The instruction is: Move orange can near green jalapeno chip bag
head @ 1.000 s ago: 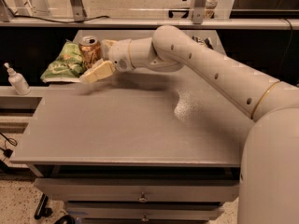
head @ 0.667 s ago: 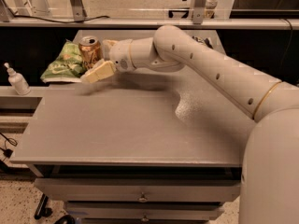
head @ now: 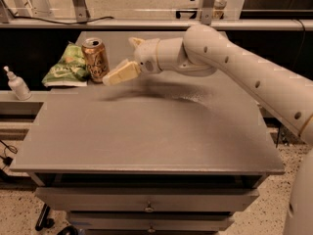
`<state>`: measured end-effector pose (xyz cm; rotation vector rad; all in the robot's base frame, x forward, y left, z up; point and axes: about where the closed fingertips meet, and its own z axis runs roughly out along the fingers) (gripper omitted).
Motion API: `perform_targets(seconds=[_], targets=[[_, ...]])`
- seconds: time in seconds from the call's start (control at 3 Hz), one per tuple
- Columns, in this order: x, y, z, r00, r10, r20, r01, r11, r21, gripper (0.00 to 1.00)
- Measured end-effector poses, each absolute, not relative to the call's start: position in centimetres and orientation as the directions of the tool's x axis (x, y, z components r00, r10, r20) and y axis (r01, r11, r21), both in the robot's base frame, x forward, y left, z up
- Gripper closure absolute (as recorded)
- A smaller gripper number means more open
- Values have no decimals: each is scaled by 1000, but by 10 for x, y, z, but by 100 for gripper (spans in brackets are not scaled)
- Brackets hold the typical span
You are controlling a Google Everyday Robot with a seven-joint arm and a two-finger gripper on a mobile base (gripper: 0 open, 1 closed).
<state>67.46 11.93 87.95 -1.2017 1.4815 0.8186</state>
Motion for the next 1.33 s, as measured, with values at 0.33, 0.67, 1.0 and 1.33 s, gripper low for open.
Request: perform_targets(seconds=[0.33, 0.67, 1.0, 1.33], targets=[[670, 79, 891, 9, -282, -959, -936, 335, -108, 0], [660, 43, 903, 12, -282, -959, -919, 375, -122, 0], [645, 6, 913, 16, -247, -969, -901, 417, -121, 0], [644, -7, 915, 14, -241, -970, -892, 435, -121, 0]])
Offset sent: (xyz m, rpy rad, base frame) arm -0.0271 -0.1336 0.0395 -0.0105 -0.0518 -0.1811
